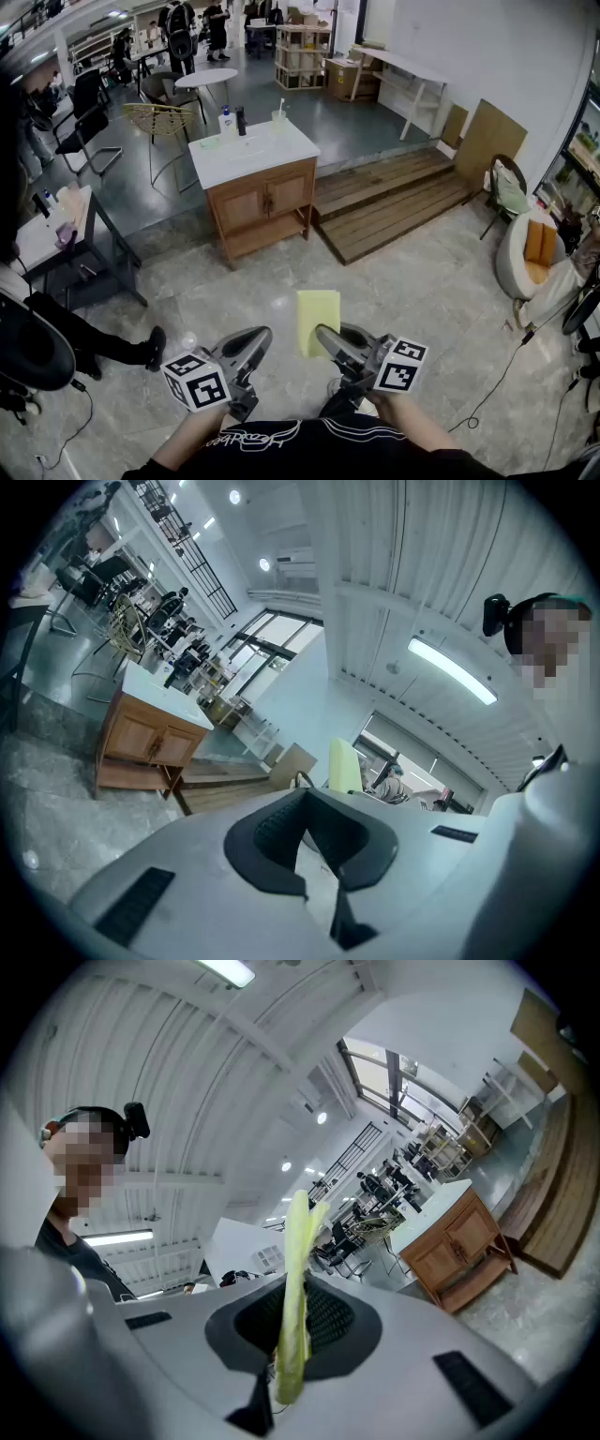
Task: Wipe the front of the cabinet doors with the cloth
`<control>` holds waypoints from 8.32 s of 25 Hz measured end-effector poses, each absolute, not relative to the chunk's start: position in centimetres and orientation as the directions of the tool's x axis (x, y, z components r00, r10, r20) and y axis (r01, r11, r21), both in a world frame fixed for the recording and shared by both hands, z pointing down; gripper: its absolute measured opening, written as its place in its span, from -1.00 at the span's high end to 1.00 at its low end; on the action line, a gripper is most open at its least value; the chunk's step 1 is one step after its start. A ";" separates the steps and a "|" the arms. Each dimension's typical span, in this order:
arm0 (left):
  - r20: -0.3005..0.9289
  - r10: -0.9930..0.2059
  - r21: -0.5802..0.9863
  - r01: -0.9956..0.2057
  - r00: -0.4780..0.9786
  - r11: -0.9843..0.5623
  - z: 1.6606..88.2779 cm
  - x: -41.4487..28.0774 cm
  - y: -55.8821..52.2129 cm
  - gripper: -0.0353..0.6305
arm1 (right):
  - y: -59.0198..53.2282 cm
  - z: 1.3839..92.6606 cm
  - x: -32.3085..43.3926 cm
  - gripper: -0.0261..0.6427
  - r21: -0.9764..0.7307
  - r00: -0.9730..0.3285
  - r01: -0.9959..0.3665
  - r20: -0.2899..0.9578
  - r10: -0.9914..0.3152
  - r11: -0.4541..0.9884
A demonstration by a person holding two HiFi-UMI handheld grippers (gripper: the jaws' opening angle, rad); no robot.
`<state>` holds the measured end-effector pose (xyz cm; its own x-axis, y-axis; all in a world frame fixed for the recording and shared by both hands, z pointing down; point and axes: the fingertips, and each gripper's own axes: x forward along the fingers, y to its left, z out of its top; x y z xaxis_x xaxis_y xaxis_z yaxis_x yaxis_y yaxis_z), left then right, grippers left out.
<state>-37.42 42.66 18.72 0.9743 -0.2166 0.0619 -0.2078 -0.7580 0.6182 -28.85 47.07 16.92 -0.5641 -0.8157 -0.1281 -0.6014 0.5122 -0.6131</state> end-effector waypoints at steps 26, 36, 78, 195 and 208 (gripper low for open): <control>0.177 -0.207 0.651 -0.272 0.962 -0.709 21.3 -16.6 36.3 0.88 | 41.4 19.8 -8.2 0.80 -0.666 -0.554 -0.575 -0.111 -0.825 0.476; 0.157 -0.154 0.630 -0.219 0.976 -0.745 20.7 -3.2 36.6 0.88 | 41.5 20.1 3.8 0.80 -0.649 -0.515 -0.612 -0.109 -0.851 0.453; 0.200 -0.511 0.704 -0.485 0.836 -0.519 37.2 -6.0 -11.9 0.88 | -8.7 33.8 4.6 0.80 -0.345 -0.660 -0.738 0.194 -0.726 0.579; 0.475 -0.629 0.707 -0.693 0.616 -0.144 60.4 -12.7 -18.1 0.88 | -30.0 68.0 0.0 0.80 -0.177 -0.524 -0.841 0.499 -0.690 0.511; 0.439 -0.616 0.664 -0.698 0.654 -0.267 60.2 -10.9 -20.0 0.88 | -32.9 69.4 1.5 0.80 -0.151 -0.414 -0.905 0.530 -0.740 0.398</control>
<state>-10.88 -19.98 60.16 0.6537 -0.6163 0.4392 -0.6980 -0.2668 0.6645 1.47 -32.88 69.42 -0.4137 -0.7400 0.5304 -0.9050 0.3977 -0.1510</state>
